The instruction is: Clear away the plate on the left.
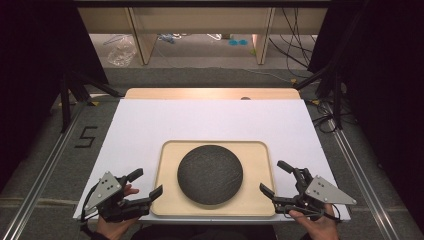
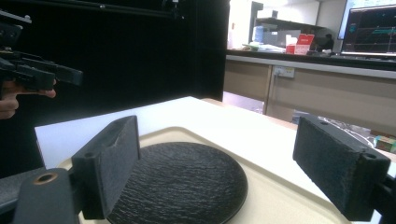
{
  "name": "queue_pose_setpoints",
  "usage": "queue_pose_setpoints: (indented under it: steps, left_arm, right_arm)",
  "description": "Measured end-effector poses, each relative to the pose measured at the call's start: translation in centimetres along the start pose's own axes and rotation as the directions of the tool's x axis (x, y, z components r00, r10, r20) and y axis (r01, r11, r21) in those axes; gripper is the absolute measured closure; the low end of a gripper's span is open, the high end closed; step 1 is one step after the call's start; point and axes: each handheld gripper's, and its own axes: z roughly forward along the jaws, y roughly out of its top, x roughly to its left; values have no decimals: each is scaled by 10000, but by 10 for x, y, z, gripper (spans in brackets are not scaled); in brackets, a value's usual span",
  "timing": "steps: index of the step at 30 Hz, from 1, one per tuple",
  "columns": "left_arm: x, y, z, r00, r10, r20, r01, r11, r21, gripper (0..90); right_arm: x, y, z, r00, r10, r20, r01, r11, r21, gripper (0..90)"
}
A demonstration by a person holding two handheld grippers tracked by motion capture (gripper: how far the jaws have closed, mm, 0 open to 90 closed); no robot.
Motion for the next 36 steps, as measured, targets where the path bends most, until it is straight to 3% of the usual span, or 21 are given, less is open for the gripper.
queue_pose_setpoints:
  steps: [10,14,17,19,22,23,36]
  left_arm:
    - [-2,-3,-3,9994,314,164,-319,9988,361,162]
    - [-5,-4,-2,9996,253,141,-260,9985,472,162]
    - [-7,-5,-2,9996,278,89,-281,9986,444,162]
    - [-9,-5,-3,9999,97,-109,-92,9989,455,162]
    - [-9,-4,-4,10000,47,2,-47,9994,332,162]
    - [-9,-4,-4,10000,80,19,-80,9995,296,162]
    - [-11,-3,-3,9998,177,-95,-175,9995,246,162]
  right_arm:
    - [1,0,0,10000,38,-22,-37,10000,85,158]
    - [0,0,1,9999,-78,-87,78,10000,48,158]
    - [1,-1,1,9999,-24,-101,24,10000,-6,158]
    - [1,-1,1,9999,-46,-117,47,10000,87,158]
    - [2,-1,1,10000,50,-63,-50,10000,78,158]
    - [0,-1,1,9999,-138,-26,138,9999,-19,158]
    - [1,-1,2,9999,-30,-165,31,9999,105,158]
